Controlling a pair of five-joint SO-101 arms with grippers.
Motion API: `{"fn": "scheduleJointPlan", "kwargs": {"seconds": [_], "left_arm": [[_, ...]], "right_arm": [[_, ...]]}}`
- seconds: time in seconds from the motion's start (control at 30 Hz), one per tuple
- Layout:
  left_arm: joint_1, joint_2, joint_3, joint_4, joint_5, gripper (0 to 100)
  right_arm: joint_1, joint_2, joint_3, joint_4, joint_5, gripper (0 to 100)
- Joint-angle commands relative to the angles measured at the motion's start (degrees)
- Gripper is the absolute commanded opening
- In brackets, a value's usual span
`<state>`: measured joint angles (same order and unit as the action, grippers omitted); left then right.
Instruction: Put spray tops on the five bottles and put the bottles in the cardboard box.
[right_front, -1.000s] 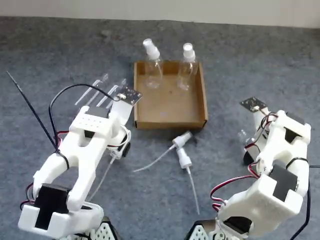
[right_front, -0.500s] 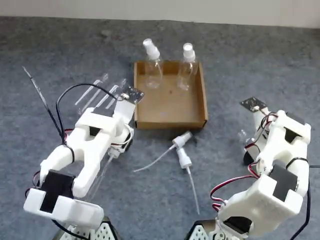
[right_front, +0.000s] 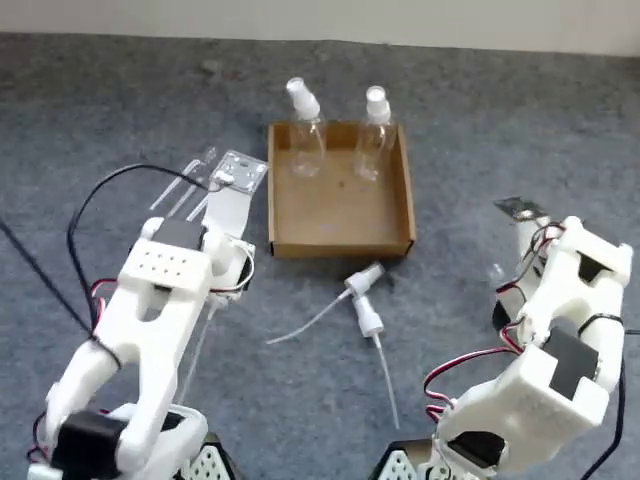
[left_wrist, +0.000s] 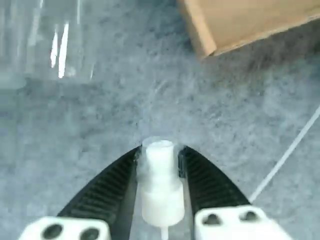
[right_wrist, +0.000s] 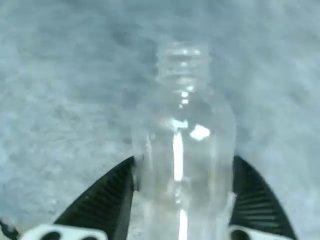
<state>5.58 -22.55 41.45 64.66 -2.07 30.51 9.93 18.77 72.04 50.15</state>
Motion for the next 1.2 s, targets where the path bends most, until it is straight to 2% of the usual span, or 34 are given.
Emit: {"fn": "scheduleJointPlan", "kwargs": {"seconds": [0.0,0.23,0.37,0.6,0.73,0.87,1.17], "left_arm": [[-0.22,-5.23,3.74,-2.2,2.11,1],[-0.48,-5.23,6.99,-3.96,1.76,1],[-0.66,-5.32,8.4,-4.84,1.67,1],[-0.66,-5.49,9.19,-5.1,1.67,1],[-0.66,-5.32,9.27,-5.1,1.67,1],[-0.66,-5.32,9.27,-5.1,1.67,1],[-0.66,-5.32,9.27,-5.1,1.67,1]], "right_arm": [[0.75,-4.7,-3.65,1.27,-9.05,28.4],[-1.36,-5.49,-3.74,1.27,-12.66,29.2],[-3.74,-5.32,-4.09,1.27,-15.21,35.2],[-8.57,-5.14,-7.96,1.27,-12.66,35.8],[-8.22,-5.05,-9.36,1.27,-11.78,33.0],[-8.13,-4.97,-9.19,1.27,-5.89,24.4],[-5.14,3.82,-9.8,3.47,-2.55,23.9]]}}
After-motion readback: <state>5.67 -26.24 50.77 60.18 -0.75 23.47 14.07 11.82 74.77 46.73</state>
